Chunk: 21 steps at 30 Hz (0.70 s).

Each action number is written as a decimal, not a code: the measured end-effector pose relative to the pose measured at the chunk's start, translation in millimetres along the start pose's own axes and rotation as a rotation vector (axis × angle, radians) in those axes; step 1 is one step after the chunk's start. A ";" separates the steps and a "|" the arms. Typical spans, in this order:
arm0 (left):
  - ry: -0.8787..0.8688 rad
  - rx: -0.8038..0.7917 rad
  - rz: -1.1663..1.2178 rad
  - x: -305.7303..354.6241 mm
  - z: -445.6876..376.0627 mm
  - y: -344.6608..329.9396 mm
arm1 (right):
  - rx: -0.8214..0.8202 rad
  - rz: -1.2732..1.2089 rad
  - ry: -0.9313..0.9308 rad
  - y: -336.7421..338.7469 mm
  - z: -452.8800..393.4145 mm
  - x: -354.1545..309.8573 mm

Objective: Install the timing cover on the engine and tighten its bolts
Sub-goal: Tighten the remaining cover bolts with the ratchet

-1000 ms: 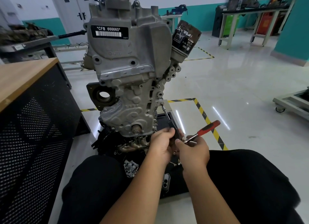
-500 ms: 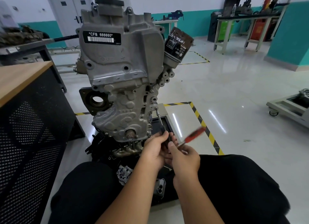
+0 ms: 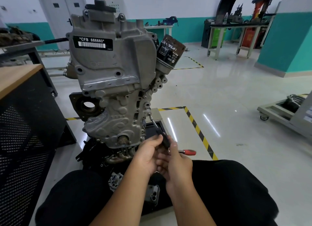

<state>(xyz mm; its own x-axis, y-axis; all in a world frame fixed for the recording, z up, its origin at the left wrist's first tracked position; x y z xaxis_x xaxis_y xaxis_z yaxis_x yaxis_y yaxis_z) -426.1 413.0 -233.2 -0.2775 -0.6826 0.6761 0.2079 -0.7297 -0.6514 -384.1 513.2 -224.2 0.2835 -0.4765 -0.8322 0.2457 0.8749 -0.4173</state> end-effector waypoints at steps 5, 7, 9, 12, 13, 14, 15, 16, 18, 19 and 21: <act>-0.099 0.059 -0.066 -1.4 0.6 3.2 | 0.085 0.488 0.285 8.0 -7.0 -5.2; -0.097 0.059 -0.110 -1.5 0.5 4.6 | 0.069 0.438 0.246 7.7 -6.8 -3.4; -0.068 0.029 -0.134 -2.8 1.4 3.5 | 0.062 0.297 0.144 7.0 -4.9 -1.3; -0.019 0.003 -0.154 -5.2 1.8 1.8 | 0.058 0.177 0.000 3.9 -0.7 2.1; -0.028 0.016 -0.156 -5.7 -0.4 3.1 | 0.060 0.174 -0.021 3.3 0.0 1.9; -0.042 0.029 -0.121 -6.0 -2.2 3.2 | 0.060 0.199 -0.006 3.4 -0.3 1.0; -0.056 0.032 -0.062 -5.1 -2.3 2.4 | 0.068 0.271 0.041 4.9 -2.2 -0.2; -0.072 0.030 -0.016 -4.6 -2.5 1.2 | 0.075 0.365 0.112 6.2 -4.0 -3.7; -0.091 0.020 0.001 -3.3 -3.4 0.2 | 0.093 0.511 0.226 6.4 -1.9 -11.6; -0.094 0.018 -0.019 -2.5 -3.8 -0.6 | 0.094 0.516 0.244 6.2 -0.1 -13.5; -0.101 0.007 -0.039 -1.9 -3.8 -2.7 | 0.086 0.433 0.212 5.2 2.2 -14.0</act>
<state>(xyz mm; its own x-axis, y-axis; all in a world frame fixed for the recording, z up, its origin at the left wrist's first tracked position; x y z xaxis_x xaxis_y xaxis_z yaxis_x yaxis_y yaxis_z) -429.7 416.4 -234.1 -0.1898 -0.6540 0.7323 0.2056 -0.7558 -0.6217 -384.7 524.3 -213.8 0.1838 -0.0351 -0.9823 0.2252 0.9743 0.0073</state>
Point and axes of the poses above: each hand's wrist, its own z-axis away from the middle knuckle, its own y-axis out of the back of the hand, x = y × z, the point moved 4 cm from there along -z, towards the middle knuckle, and after that the axes turned 3 degrees about -x, right-handed, at the moved point
